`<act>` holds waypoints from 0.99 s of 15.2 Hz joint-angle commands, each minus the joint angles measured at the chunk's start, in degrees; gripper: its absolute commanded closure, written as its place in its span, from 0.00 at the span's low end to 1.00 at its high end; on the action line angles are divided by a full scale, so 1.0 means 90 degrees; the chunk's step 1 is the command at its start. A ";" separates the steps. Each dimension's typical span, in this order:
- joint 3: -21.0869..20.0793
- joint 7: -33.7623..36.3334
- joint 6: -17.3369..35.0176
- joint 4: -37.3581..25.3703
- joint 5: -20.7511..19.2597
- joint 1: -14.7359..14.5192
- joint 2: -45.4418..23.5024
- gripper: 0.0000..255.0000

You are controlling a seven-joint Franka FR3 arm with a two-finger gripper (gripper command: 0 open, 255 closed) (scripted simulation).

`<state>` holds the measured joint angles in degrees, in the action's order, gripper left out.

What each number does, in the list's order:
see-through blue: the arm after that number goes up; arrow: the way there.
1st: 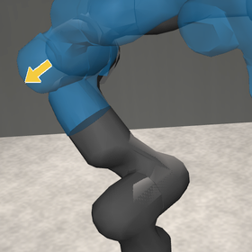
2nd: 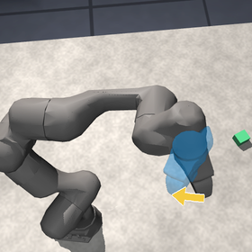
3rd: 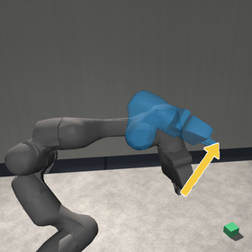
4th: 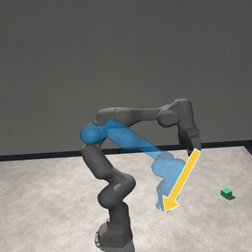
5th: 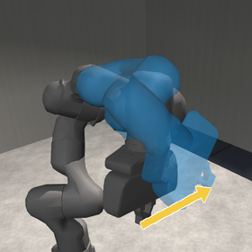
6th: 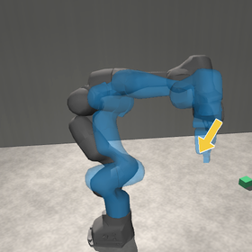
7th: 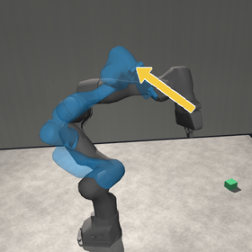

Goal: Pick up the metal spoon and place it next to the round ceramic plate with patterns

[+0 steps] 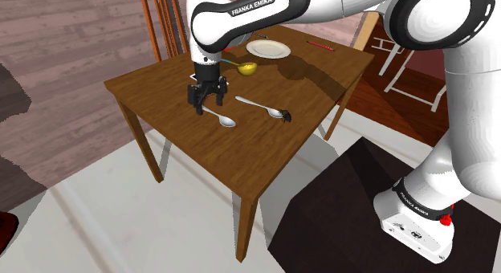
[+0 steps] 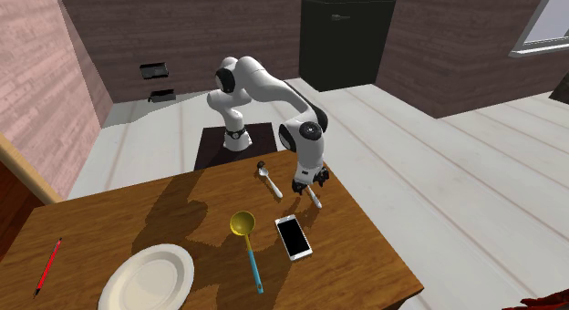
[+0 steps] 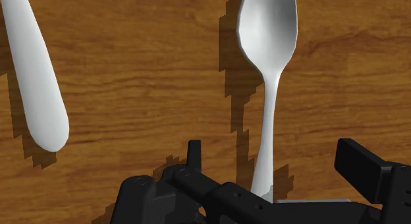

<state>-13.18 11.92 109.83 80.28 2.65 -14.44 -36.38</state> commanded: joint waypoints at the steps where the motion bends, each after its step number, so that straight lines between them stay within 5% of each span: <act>1: 0.0000 0.0000 0.0002 0.0002 0.0000 0.0000 0.0000 0.00; 2: 0.0000 0.0000 0.0001 0.0001 0.0000 0.0000 0.0000 0.00; 3: 0.0000 0.0000 0.0001 0.0001 0.0000 0.0000 0.0000 1.00; 15: -0.0010 0.0021 -0.0201 -0.0115 0.0010 0.0004 0.0090 1.00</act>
<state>-13.22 12.06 108.37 79.16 2.69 -14.44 -36.00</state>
